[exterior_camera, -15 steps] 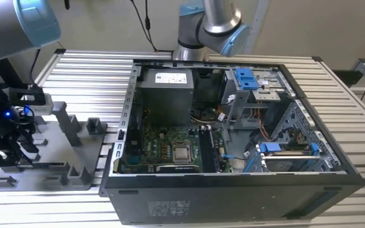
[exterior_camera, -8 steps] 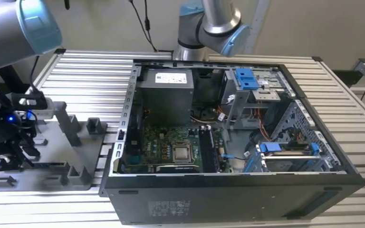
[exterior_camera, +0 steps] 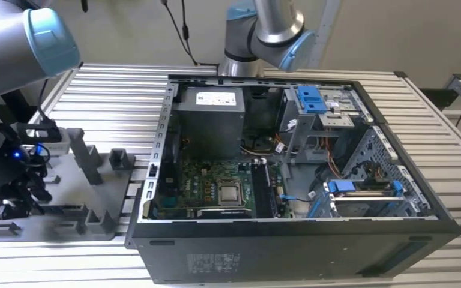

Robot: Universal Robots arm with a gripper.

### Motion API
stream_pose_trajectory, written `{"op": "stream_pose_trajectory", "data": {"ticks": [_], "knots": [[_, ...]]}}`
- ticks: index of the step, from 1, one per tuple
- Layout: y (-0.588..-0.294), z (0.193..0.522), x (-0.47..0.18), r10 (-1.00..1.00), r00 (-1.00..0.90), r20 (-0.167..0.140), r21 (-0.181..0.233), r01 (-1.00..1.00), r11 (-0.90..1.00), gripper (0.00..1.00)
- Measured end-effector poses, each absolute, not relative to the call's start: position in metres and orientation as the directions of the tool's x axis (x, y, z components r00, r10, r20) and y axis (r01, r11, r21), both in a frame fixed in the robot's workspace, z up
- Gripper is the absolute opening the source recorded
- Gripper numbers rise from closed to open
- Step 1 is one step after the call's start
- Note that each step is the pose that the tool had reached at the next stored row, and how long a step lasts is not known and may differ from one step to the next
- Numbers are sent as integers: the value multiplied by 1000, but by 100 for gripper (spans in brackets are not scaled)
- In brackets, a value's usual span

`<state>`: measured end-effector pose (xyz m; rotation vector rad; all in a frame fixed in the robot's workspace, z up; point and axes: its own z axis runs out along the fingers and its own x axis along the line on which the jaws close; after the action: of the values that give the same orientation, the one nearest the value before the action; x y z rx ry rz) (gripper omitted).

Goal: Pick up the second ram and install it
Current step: 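Pick up the second ram and move it above second insertion slot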

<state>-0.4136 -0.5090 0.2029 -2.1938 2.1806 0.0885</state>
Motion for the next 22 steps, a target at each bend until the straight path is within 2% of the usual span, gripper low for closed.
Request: {"op": "stream_pose_trajectory", "data": {"ticks": [17, 19, 22], "knots": [[-509, 194, -414, -997, 34, -74, 6, -999, -34, 35], [-509, 194, -414, -997, 34, -74, 6, -999, -34, 21], [-509, 194, -414, -997, 34, -74, 6, -999, -34, 15]]}}
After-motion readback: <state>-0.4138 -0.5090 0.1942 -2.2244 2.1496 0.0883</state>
